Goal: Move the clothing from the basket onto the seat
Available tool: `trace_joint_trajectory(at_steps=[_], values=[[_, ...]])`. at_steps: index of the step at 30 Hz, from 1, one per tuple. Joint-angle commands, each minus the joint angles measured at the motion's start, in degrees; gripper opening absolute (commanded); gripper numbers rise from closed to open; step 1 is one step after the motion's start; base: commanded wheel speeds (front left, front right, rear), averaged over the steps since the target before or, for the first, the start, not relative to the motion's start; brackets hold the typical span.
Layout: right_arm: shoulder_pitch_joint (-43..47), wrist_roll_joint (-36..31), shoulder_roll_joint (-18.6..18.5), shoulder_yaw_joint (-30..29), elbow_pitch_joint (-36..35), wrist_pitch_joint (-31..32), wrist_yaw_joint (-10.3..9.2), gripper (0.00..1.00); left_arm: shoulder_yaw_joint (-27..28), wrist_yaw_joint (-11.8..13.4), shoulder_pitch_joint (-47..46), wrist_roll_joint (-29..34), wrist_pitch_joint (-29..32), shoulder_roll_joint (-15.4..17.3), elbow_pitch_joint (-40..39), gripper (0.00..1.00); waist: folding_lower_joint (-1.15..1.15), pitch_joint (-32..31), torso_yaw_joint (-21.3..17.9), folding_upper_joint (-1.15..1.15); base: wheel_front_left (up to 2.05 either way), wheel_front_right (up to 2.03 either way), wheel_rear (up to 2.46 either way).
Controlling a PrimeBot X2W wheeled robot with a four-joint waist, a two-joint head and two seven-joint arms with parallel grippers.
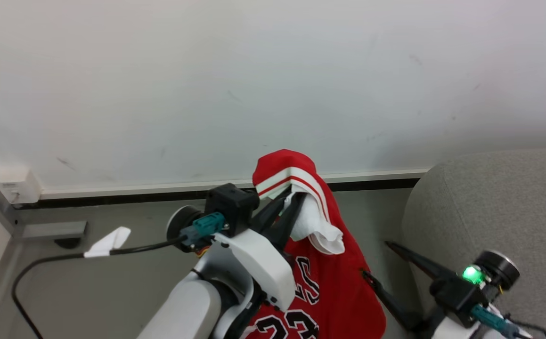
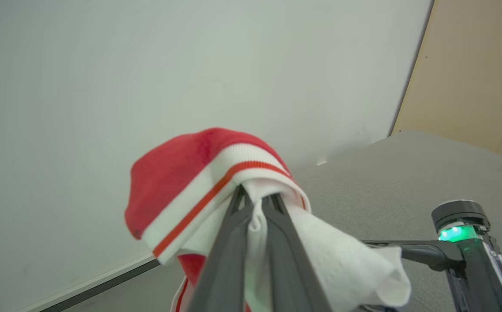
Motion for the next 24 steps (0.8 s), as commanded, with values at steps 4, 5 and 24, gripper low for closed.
trace_joint_trajectory(at_steps=[4,5,24], values=[[-8.1,2.1,-0.4,6.7,3.7,1.8,-0.14,1.0,-1.5,-0.7,-1.0,-0.8,-0.2,-0.7,0.3,0.0,0.0,0.0,0.9,-0.01,0.0,0.0,0.0],[-9.9,2.7,-0.2,8.5,4.7,2.1,-0.14,1.0,-2.0,-0.9,-1.2,-0.9,-0.1,-0.9,0.4,0.0,0.0,0.0,1.1,-0.01,0.0,0.0,0.0],[-23.1,19.9,9.3,20.8,22.0,-4.0,-0.14,0.0,-5.6,-0.1,-3.0,-2.8,-1.4,-1.9,4.2,0.0,0.0,-0.7,4.4,-0.01,0.0,0.0,0.0]])
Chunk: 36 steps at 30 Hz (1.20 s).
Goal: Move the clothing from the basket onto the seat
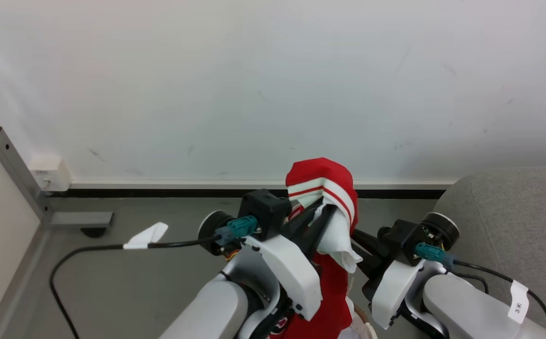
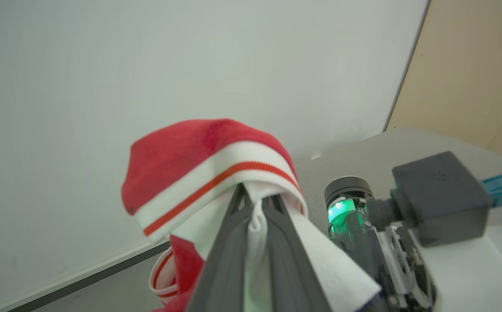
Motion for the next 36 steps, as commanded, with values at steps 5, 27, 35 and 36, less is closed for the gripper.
trace_joint_trajectory(at_steps=[5,27,35,36], values=[[-1.0,2.7,-1.5,-1.8,0.2,-0.9,-0.14,0.0,1.3,1.1,-0.2,0.0,-1.4,1.3,1.3,0.46,0.0,0.0,-0.3,0.0,0.0,0.0,0.0],[1.5,0.9,-8.0,-14.5,-3.9,-0.9,-0.14,0.0,-1.3,1.3,5.0,1.0,-8.2,2.3,8.5,1.0,0.0,0.8,-4.3,0.0,0.0,0.0,0.0],[1.4,0.4,-8.5,-17.1,-4.6,-0.9,-0.14,0.0,-1.0,1.8,4.5,0.5,-8.9,2.5,8.7,1.0,0.0,1.9,-9.2,0.0,0.0,0.0,0.0],[1.3,0.2,-8.7,-17.3,-4.6,-0.9,-0.14,0.0,-1.1,1.8,4.5,0.5,-9.0,2.6,8.7,1.0,0.0,2.1,-10.1,0.0,0.0,0.0,0.0]])
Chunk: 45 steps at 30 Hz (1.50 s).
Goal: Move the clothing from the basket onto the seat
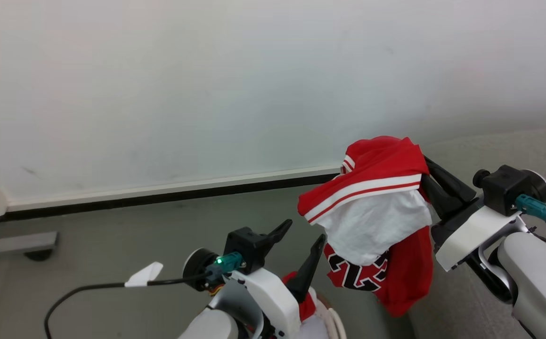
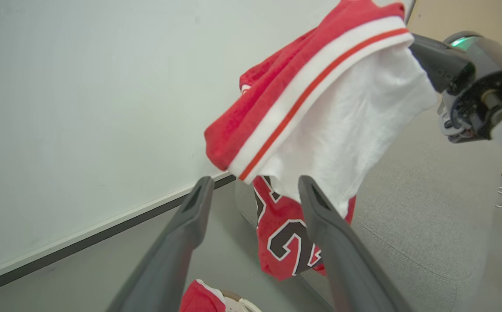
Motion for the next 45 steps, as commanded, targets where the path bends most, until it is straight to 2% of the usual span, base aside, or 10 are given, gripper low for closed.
trace_joint_trajectory(at_steps=[1,13,18,22,33,38,45], values=[[0.2,-0.3,-0.4,-0.4,-0.2,-0.4,-0.14,0.0,0.4,0.1,0.0,-0.3,-0.2,0.4,-0.3,1.0,0.0,0.9,-3.2,0.0,0.0,0.0,0.0],[0.6,-1.2,-2.8,-3.1,-1.5,-0.4,-0.14,0.0,-0.6,0.4,-0.5,-0.7,-0.4,0.2,-1.5,1.0,0.0,3.4,-16.0,0.0,0.0,0.0,0.0],[1.2,-1.2,-4.6,-5.4,-2.6,-0.4,-0.14,0.0,-1.7,0.3,-0.6,-0.5,0.2,-0.1,-2.7,1.0,0.0,4.6,-19.6,0.0,0.0,0.0,0.0],[1.4,-1.6,-5.5,-7.7,-3.5,-0.4,-0.14,0.0,-2.5,0.2,-1.4,0.2,0.8,0.1,-3.7,1.0,0.0,6.6,-20.9,0.0,0.0,0.0,0.0],[-3.2,-3.4,-4.7,-18.1,-3.2,-0.3,-0.14,0.0,-3.9,-1.7,-8.9,3.3,5.4,2.5,-8.1,1.0,0.0,20.4,-18.2,0.0,0.0,0.0,0.0],[-10.8,-6.3,-5.4,-27.0,0.5,1.0,-0.14,0.0,-4.1,-3.5,-14.8,5.1,8.4,3.7,-10.8,1.0,0.0,29.8,-15.4,0.0,0.0,0.0,0.0],[-21.1,-13.2,-7.7,-40.4,9.6,2.7,-0.14,0.0,-4.5,-5.3,-21.2,6.2,10.3,3.9,-13.6,1.0,0.0,39.6,-10.9,0.0,0.0,0.0,0.0]])
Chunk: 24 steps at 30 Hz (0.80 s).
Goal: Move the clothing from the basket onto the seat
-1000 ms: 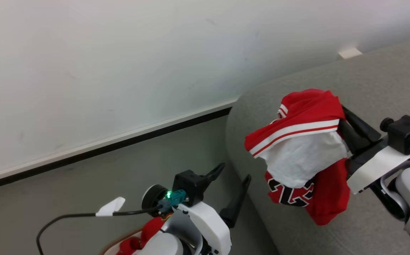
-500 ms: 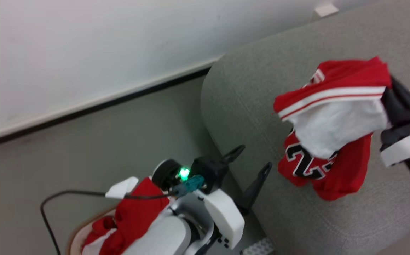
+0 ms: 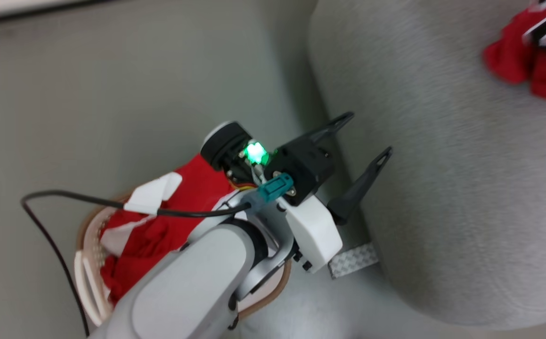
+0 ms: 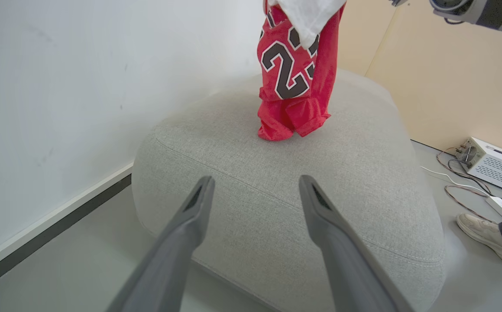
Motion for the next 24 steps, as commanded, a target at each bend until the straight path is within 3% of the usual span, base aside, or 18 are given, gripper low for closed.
trace_joint_trajectory(at_steps=[1,7,12,13,14,15,19,24], values=[[-1.6,-1.7,-0.1,-2.4,2.1,0.1,-0.14,0.0,-0.1,-0.4,-1.5,0.5,0.3,0.1,-0.5,1.0,-0.02,7.2,4.7,0.0,0.0,0.0,0.0],[-2.4,-7.1,2.8,-12.1,12.8,-0.7,-0.14,0.0,-0.3,-0.6,-3.5,0.6,-0.5,-0.5,-0.2,1.0,-0.02,11.0,7.1,0.0,0.0,0.0,0.0],[0.4,-10.1,6.4,-16.8,20.1,-1.9,-0.14,0.0,0.0,-0.2,-1.7,-0.3,-1.8,0.2,1.3,1.0,-0.02,10.2,7.4,0.0,0.0,0.0,0.0],[0.8,-10.9,6.8,-17.3,21.1,-2.2,-0.14,0.18,0.0,-0.1,-1.3,-0.6,-2.1,0.5,1.5,1.0,-0.02,9.7,7.3,0.0,0.0,0.0,0.0],[1.1,-11.4,7.3,-17.6,21.6,-2.3,-0.14,0.46,0.1,-0.1,-1.0,-0.8,-2.1,0.7,1.7,1.0,-0.02,9.2,7.2,0.0,0.0,0.0,0.0],[1.5,-11.8,8.0,-17.6,21.8,-2.5,-0.14,1.0,0.2,-0.1,-0.8,-1.0,-2.3,0.9,1.8,1.0,-0.02,8.7,7.1,0.0,0.0,0.0,0.0],[3.6,-12.5,9.1,-17.8,20.2,-2.9,-0.14,1.0,0.9,0.5,0.1,-1.7,-3.0,1.4,2.0,1.0,-0.02,6.1,6.6,0.0,0.0,0.0,0.0],[9.3,-13.5,10.7,-17.0,11.1,-3.0,-0.14,1.0,2.2,1.5,2.0,-2.8,-5.5,1.6,3.0,1.0,-0.02,1.0,6.3,0.0,0.0,0.0,0.0]])
